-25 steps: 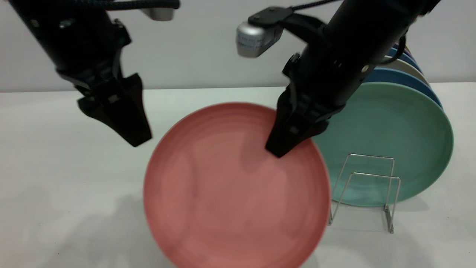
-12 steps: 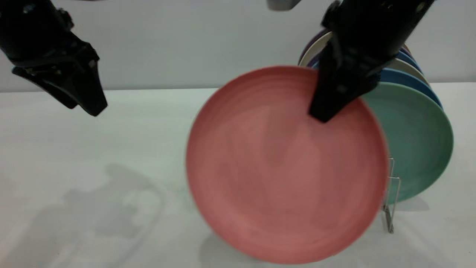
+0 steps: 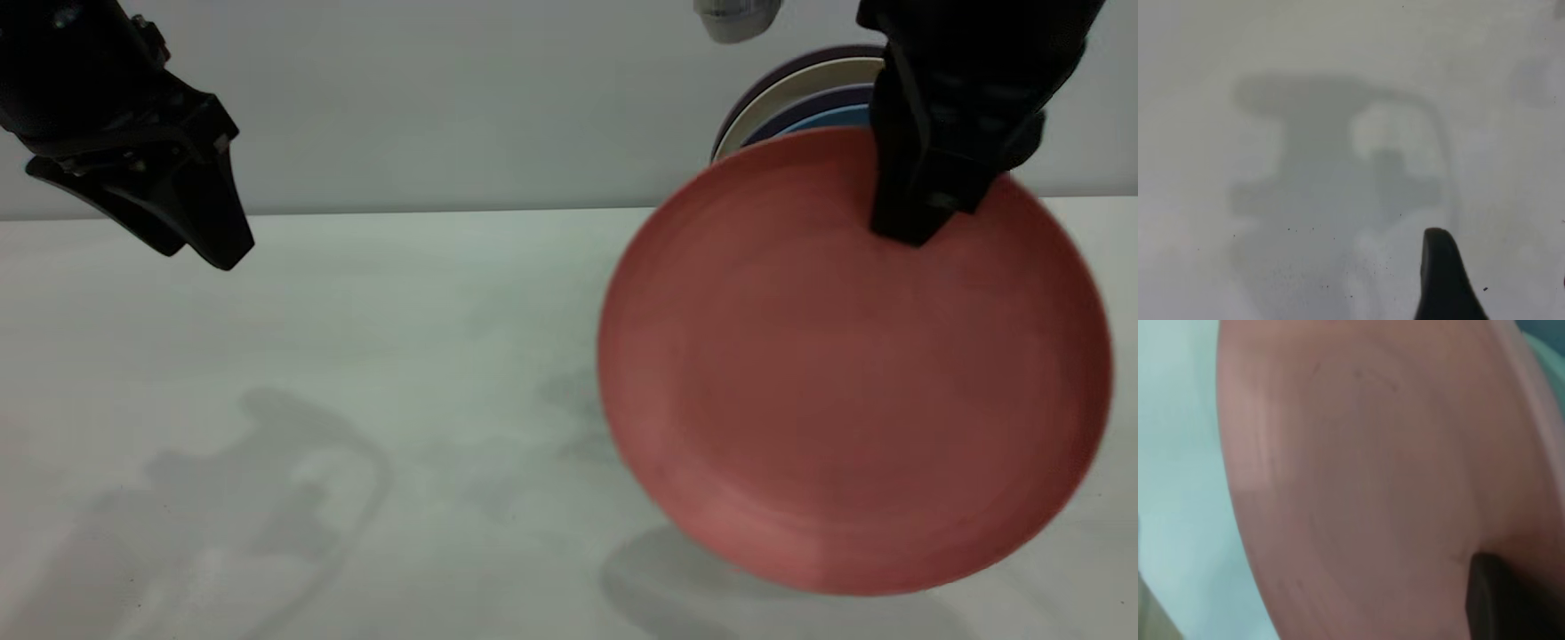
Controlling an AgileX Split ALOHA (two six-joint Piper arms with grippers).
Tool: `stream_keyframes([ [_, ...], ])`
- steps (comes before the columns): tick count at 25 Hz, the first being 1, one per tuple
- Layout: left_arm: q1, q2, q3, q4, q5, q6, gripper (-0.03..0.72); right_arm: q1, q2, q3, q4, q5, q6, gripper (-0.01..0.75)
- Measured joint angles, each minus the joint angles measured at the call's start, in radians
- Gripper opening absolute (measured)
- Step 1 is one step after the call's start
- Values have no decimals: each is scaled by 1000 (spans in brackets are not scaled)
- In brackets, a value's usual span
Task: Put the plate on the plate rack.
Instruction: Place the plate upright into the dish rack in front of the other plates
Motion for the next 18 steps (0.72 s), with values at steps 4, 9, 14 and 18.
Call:
stream_keyframes([
  [4,0,0,0,0,-9,-1,456,108,-3,0,-197,40,155,64],
  [9,1,0,0,0,-14,-2,456,201,-3,0,-346,46,306,64],
  [14,1,0,0,0,-15,-2,456,224,-3,0,-457,82,393,64],
  [18,1,0,0,0,-15,-2,456,224,-3,10,-536,97,429,64],
])
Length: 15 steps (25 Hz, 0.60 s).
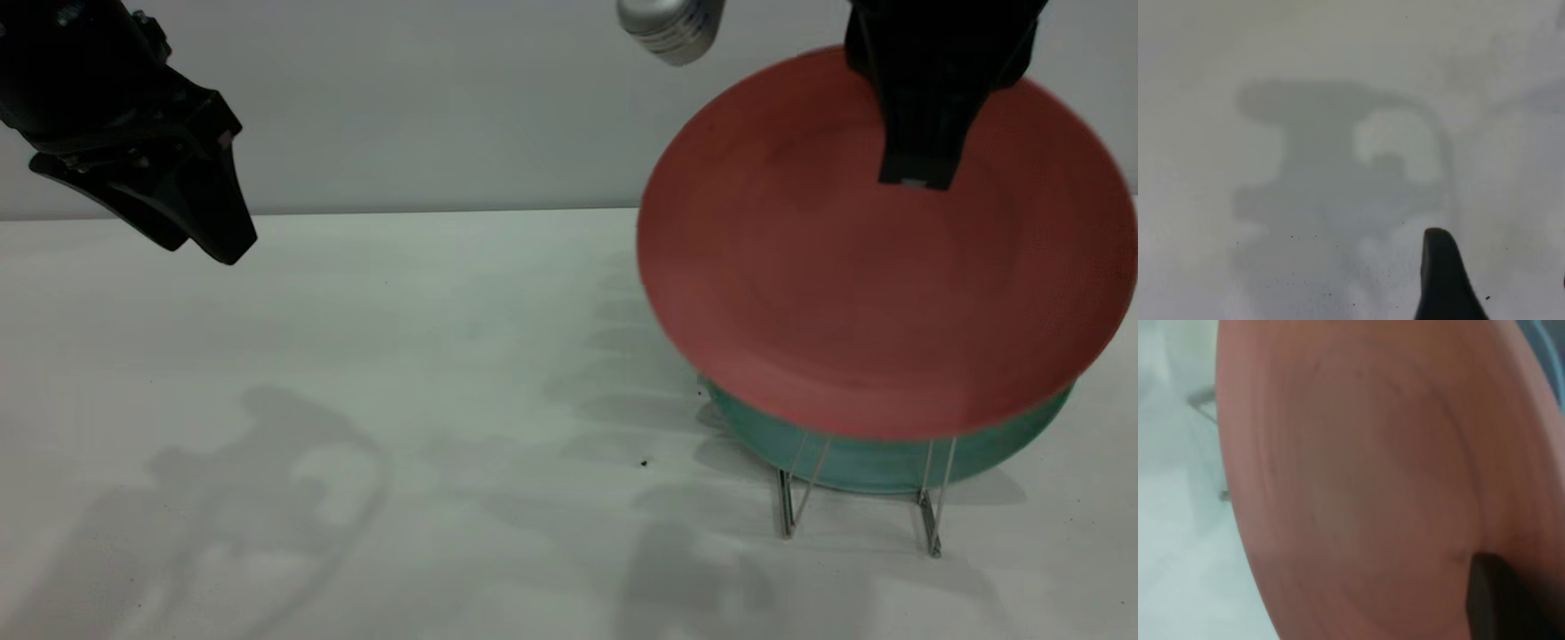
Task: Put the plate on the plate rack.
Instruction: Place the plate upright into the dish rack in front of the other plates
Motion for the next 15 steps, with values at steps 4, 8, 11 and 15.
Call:
stream_keyframes([
  [4,0,0,0,0,0,0,456,0,0,36,-76,-14,62,63],
  [8,0,0,0,0,-1,-1,456,0,0,55,-125,-31,117,63],
  [11,0,0,0,0,-1,-1,455,0,0,58,-148,-39,130,63],
  [15,0,0,0,0,-1,-2,455,0,0,75,-157,-43,148,63],
])
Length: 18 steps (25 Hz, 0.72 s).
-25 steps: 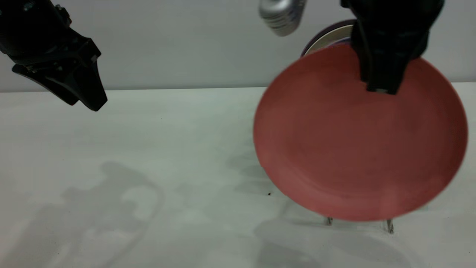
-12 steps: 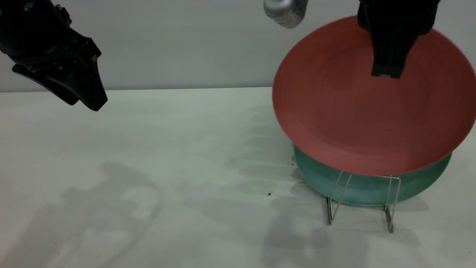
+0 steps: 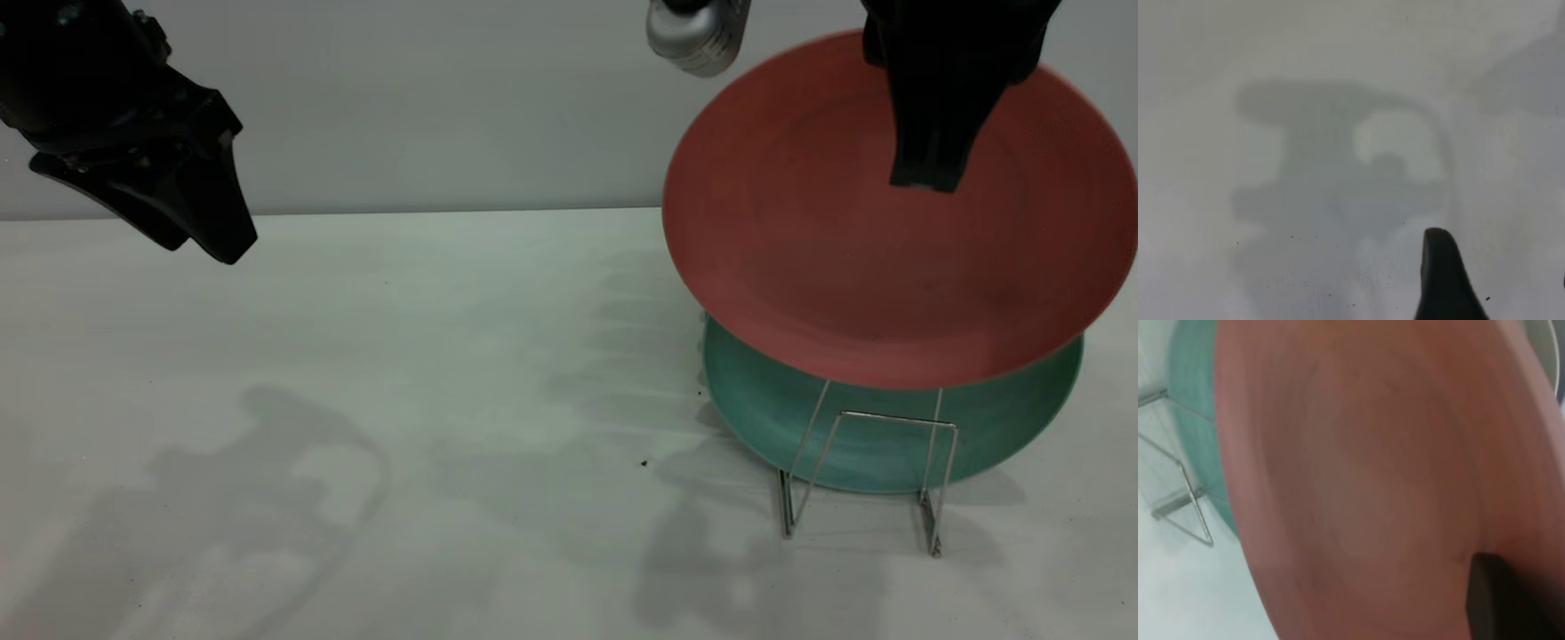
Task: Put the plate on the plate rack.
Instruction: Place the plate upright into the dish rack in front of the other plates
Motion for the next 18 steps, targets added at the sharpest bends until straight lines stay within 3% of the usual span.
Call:
stream_keyframes([
  [18,0,0,0,-1,-1,0,454,0,0,147,-43,-108,137,63],
])
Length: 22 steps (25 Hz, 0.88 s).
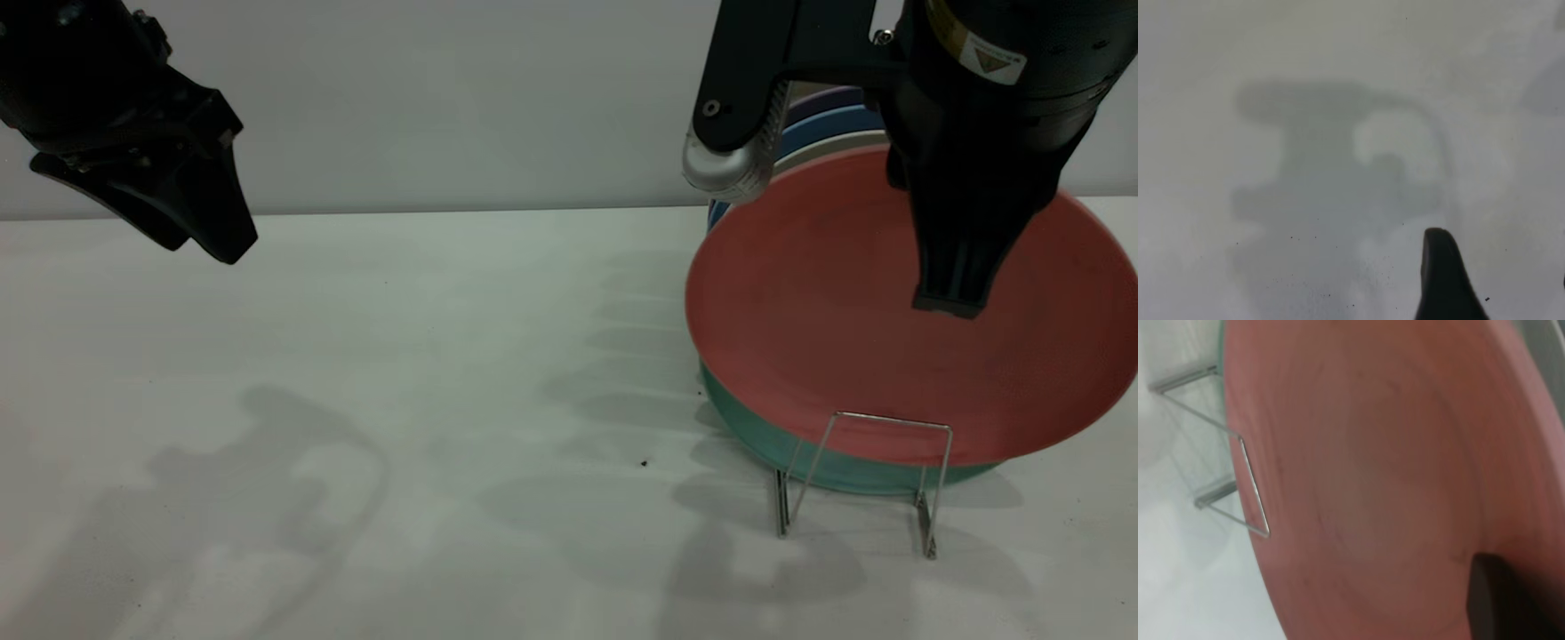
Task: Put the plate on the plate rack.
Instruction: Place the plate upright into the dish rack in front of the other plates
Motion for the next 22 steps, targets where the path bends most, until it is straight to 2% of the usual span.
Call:
stream_keyframes([
  [16,0,0,0,-1,3,1,454,0,90,0,0,-48,29,63],
  [22,0,0,0,-1,3,1,454,0,90,0,9,-59,45,100],
])
